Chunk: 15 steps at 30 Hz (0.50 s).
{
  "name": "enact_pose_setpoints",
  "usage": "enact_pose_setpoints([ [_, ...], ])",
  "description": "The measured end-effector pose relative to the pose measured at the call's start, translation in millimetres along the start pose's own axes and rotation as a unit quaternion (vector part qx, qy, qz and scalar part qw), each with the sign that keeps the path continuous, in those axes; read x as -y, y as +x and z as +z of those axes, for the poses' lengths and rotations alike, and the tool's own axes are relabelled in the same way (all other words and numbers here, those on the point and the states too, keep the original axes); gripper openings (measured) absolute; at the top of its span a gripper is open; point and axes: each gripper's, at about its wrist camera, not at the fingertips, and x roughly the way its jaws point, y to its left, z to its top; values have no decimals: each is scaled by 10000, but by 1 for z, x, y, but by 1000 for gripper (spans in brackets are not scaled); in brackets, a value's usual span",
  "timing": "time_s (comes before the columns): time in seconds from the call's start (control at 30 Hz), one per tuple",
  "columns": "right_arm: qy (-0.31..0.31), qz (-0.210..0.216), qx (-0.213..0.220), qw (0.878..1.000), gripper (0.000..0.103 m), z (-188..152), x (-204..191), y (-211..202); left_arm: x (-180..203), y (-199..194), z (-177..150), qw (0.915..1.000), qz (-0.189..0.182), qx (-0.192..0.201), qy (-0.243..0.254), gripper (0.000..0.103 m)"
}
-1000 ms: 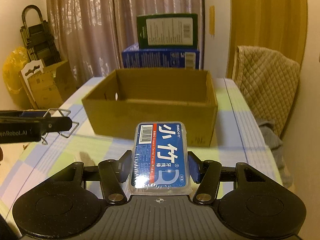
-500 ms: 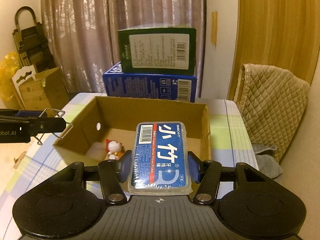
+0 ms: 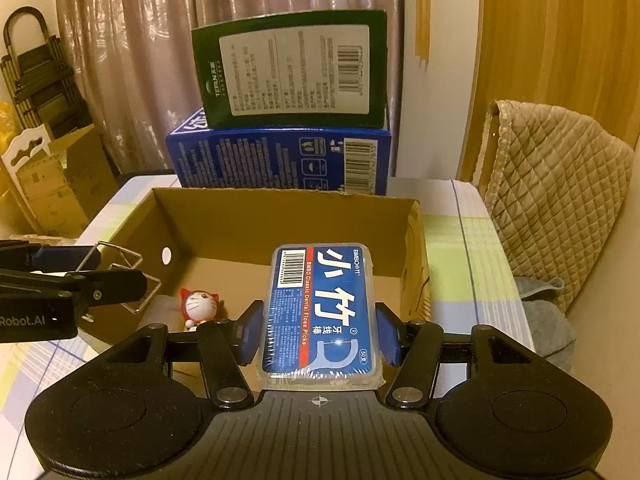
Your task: Organize rigid objects
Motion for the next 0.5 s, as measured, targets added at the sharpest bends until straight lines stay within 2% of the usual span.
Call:
enact_pose_setpoints([
  [0.5,127,1,-53,9999,54,-2,9,18,8,24,-6,9998,-32,-171,34,63],
])
